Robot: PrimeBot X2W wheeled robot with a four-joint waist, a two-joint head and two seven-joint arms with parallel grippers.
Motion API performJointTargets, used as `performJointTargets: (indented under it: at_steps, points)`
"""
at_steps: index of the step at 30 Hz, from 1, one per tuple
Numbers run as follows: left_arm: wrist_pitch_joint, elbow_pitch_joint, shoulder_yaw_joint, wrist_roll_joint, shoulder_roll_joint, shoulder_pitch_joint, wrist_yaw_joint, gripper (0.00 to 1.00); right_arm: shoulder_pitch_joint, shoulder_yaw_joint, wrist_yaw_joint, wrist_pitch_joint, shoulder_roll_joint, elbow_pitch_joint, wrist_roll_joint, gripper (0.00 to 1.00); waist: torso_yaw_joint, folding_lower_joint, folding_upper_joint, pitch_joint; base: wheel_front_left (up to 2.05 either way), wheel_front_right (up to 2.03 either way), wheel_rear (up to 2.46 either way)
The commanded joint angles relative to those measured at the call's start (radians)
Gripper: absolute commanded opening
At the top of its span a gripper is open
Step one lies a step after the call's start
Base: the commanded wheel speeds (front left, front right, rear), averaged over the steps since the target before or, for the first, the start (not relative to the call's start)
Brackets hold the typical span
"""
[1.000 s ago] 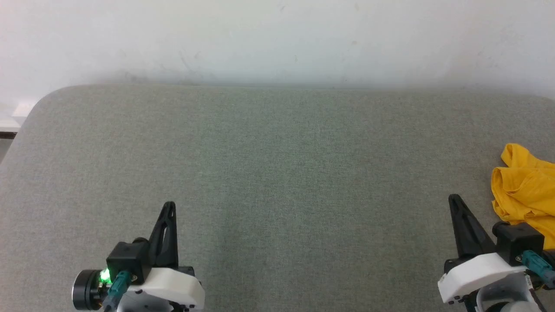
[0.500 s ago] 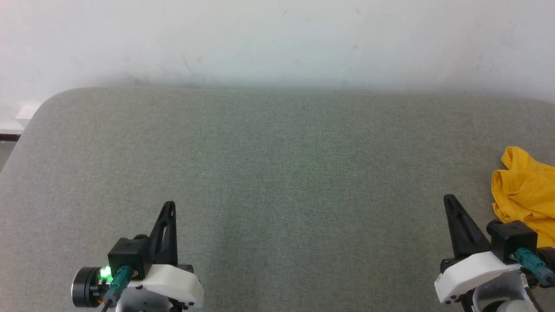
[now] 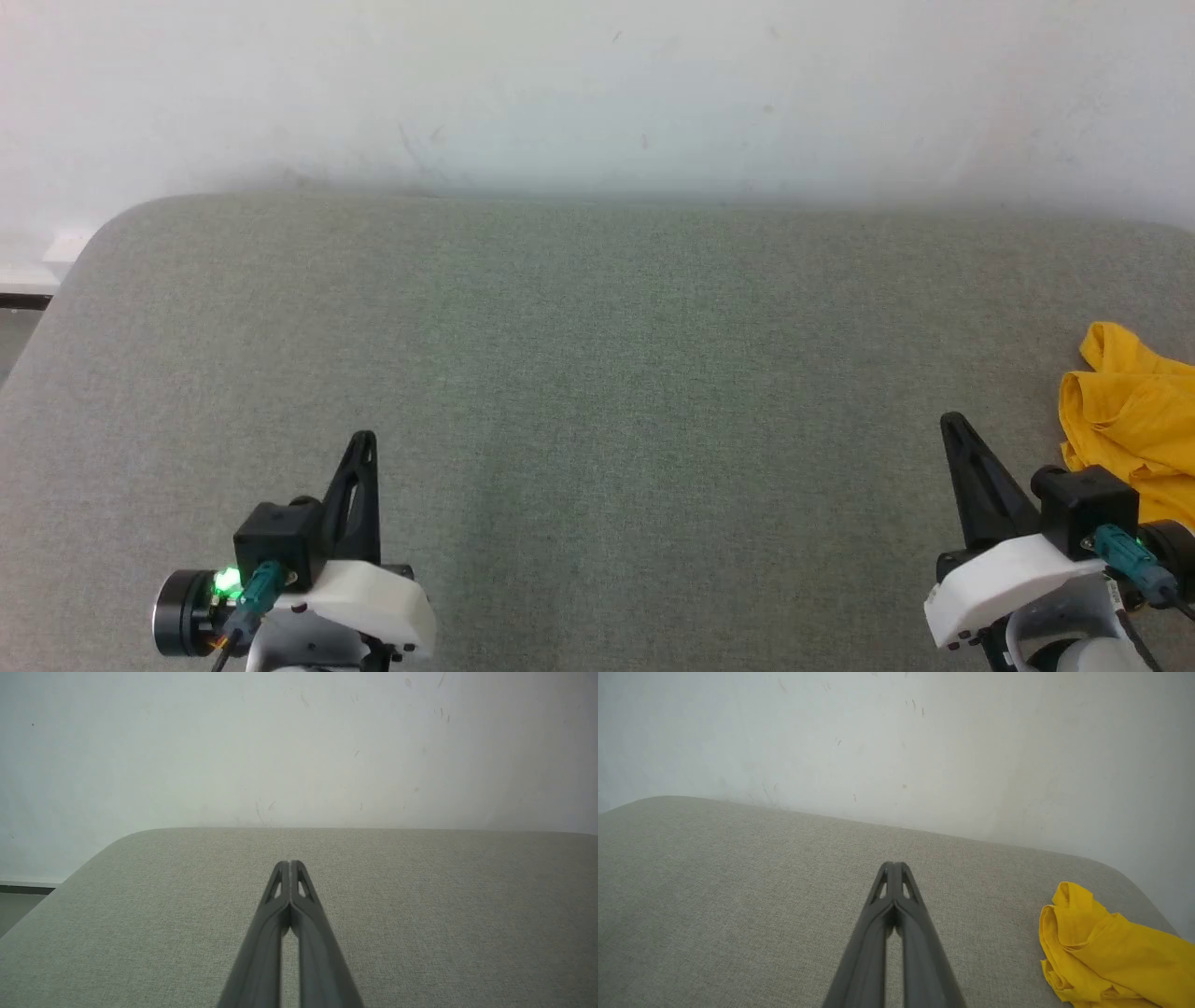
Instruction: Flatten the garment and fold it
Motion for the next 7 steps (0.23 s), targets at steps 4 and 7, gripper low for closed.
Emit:
performJointTargets:
  at_steps: [4, 7]
  points:
    - [0.012, 0.009, 0.02, 0.027, -0.013, -0.02, -0.017, 0.0, -0.014, 0.006, -0.001, 0.01, 0.004, -0.005, -0.011, 0.0, 0.002, 0.0, 0.0, -0.004, 0.0, 0.0, 0.0]
    - [0.019, 0.012, 0.028, 0.036, -0.018, -0.022, -0.025, 0.0, -0.016, 0.01, -0.001, 0.013, 0.004, -0.006, -0.013, 0.0, 0.003, 0.0, 0.0, -0.007, 0.0, 0.0, 0.0]
